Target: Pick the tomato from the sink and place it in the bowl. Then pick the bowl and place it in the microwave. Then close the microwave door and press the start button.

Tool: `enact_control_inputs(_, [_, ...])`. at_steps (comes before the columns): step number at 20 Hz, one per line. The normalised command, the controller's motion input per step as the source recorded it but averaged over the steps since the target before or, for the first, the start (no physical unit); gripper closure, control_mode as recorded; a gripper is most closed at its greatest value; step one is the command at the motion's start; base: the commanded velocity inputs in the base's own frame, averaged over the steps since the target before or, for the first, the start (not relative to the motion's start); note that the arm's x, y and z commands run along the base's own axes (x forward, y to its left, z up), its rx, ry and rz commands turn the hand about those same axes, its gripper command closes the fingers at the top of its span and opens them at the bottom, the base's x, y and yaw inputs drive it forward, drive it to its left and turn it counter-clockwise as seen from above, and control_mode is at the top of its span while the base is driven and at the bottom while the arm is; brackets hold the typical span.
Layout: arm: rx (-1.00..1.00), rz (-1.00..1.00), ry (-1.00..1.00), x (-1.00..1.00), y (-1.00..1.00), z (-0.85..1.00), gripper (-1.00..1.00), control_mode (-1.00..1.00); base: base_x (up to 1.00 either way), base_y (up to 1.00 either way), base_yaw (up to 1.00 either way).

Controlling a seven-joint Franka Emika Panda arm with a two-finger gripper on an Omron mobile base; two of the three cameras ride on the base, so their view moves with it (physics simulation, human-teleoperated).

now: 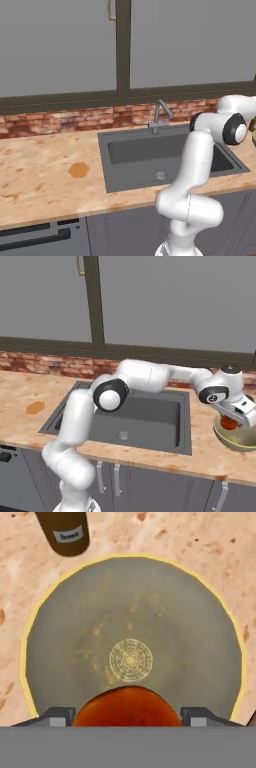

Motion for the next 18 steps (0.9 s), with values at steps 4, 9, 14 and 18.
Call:
enact_control_inputs(4, [0.03,0.08,0.0,0.29,-0.04,-0.34,1.0,-1.0,0.0,0.0,0.0])
enact_control_inputs(9, [0.0,0.11,0.0,0.41,-0.01,-0.48,1.0,-1.0,0.0,0.0,0.0])
enact_control_inputs(14, [0.0,0.1,0.0,0.15,-0.22,-0.39,1.0,-1.0,0.0,0.0,0.0])
enact_control_inputs(18, [0.0,0.1,0.0,0.0,-0.35,-0.11,1.0,-1.0,0.0,0.0,0.0])
